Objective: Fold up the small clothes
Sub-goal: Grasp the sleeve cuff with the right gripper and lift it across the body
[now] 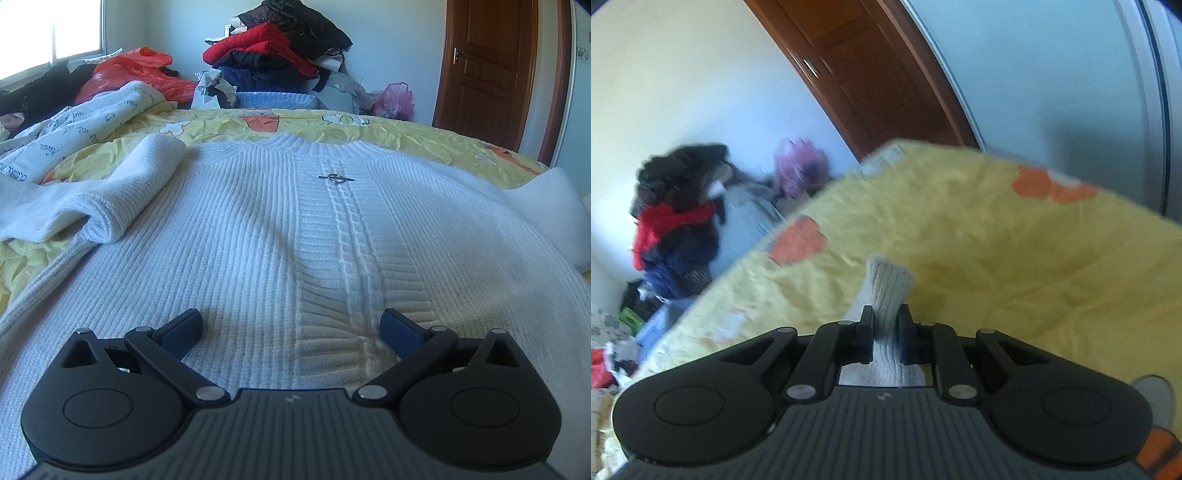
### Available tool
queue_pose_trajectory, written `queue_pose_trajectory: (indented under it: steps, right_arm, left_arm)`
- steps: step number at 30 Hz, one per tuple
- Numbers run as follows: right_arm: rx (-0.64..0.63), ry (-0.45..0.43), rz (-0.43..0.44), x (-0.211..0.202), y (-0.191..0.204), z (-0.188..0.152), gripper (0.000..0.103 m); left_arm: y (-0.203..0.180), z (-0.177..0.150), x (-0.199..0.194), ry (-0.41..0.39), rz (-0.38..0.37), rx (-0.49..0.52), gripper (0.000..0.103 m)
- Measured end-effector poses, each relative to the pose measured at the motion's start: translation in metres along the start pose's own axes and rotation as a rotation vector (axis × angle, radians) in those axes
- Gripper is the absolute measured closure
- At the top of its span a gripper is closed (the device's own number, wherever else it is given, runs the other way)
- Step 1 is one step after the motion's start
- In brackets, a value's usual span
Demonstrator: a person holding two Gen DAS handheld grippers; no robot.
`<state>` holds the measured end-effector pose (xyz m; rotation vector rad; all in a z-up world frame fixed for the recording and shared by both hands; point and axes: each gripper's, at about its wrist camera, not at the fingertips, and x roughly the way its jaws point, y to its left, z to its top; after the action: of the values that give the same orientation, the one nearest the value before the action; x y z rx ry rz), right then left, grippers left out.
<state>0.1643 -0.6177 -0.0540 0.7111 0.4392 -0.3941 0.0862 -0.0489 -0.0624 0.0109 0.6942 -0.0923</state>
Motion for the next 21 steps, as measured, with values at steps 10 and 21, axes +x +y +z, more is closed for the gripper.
queue_pose_trajectory:
  steps: [10, 21]
  right_arm:
    - [-0.11, -0.132, 0.166, -0.111, 0.066, 0.011, 0.087]
    - [-0.406, 0.096, 0.361, -0.107, 0.193, -0.142, 0.087]
  left_arm:
    - [0.015, -0.003, -0.005, -0.034, -0.064, -0.079, 0.0]
    - [0.028, -0.006, -0.007, -0.065, -0.129, -0.158, 0.0]
